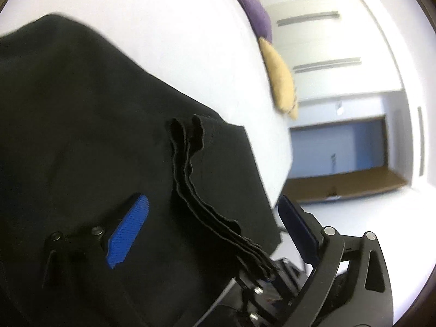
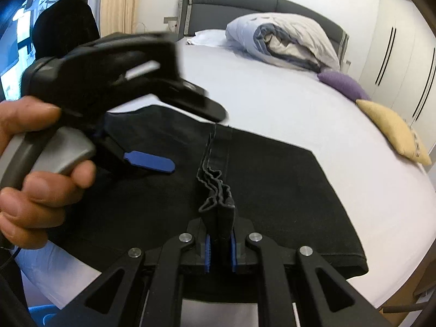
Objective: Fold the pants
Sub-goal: 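Bring the right tool's hem toward the left tool and fold over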
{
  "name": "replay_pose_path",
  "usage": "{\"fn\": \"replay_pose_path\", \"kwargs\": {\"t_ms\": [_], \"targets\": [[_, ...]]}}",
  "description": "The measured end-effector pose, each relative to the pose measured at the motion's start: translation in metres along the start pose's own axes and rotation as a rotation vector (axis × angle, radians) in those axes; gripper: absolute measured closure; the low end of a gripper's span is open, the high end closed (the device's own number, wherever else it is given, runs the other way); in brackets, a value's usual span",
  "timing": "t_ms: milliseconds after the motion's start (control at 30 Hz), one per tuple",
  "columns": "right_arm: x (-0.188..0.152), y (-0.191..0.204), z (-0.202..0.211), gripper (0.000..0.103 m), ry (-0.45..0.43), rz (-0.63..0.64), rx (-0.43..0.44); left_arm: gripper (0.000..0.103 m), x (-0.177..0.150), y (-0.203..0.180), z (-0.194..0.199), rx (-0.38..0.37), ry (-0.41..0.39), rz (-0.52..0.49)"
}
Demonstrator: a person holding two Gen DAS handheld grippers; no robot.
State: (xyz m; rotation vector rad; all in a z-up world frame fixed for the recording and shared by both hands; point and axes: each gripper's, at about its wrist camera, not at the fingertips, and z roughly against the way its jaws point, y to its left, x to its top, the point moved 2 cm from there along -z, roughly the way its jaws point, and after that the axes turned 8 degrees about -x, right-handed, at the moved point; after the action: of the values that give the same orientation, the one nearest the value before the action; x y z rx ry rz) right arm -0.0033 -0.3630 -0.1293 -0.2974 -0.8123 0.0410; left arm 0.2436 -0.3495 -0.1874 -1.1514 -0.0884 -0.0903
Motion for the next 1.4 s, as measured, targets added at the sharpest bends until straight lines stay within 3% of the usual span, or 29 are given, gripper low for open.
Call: {"fn": "replay_pose_path", "kwargs": {"t_ms": [100, 200, 233, 267, 333, 467, 700, 833, 1100, 1400], "targets": [[0.005, -0.001, 0.012, 0.091, -0.034, -0.016, -0.002, 0.006, 0.005, 0.004, -0.005, 0.014, 0.002, 0.017], [0.003, 0.002, 0.025, 0.091, -0.057, -0.019, 0.005, 0.013, 0.011, 0.005, -0.006, 0.011, -0.005, 0.030], [0.003, 0.003, 0.028, 0.091, -0.061, -0.017, 0.006, 0.027, 0.007, -0.001, -0.013, 0.019, -0.002, 0.025], [0.003, 0.006, 0.031, 0.091, -0.063, -0.013, 0.009, 0.048, 0.006, 0.000, -0.010, 0.026, 0.009, 0.027], [0.002, 0.009, 0.034, 0.091, -0.061, 0.000, 0.013, 0.080, 0.009, 0.005, -0.011, 0.037, 0.024, 0.046], [0.000, 0.019, 0.037, 0.091, -0.056, 0.023, 0.019, 0.093, 0.011, 0.005, -0.001, 0.062, 0.013, 0.015], [0.006, 0.043, 0.046, 0.091, -0.078, 0.103, 0.025, 0.095, 0.015, -0.005, 0.022, 0.123, 0.026, -0.107], [0.006, 0.067, 0.050, 0.091, -0.093, 0.193, 0.024, 0.095, 0.019, 0.001, 0.062, 0.135, 0.051, -0.154], [-0.003, 0.134, 0.050, 0.091, -0.097, 0.414, 0.019, 0.095, 0.036, 0.023, 0.112, 0.192, 0.089, -0.180], [-0.022, 0.171, 0.036, 0.091, -0.049, 0.569, 0.020, 0.095, 0.025, 0.054, 0.154, 0.259, 0.096, -0.217]]}}
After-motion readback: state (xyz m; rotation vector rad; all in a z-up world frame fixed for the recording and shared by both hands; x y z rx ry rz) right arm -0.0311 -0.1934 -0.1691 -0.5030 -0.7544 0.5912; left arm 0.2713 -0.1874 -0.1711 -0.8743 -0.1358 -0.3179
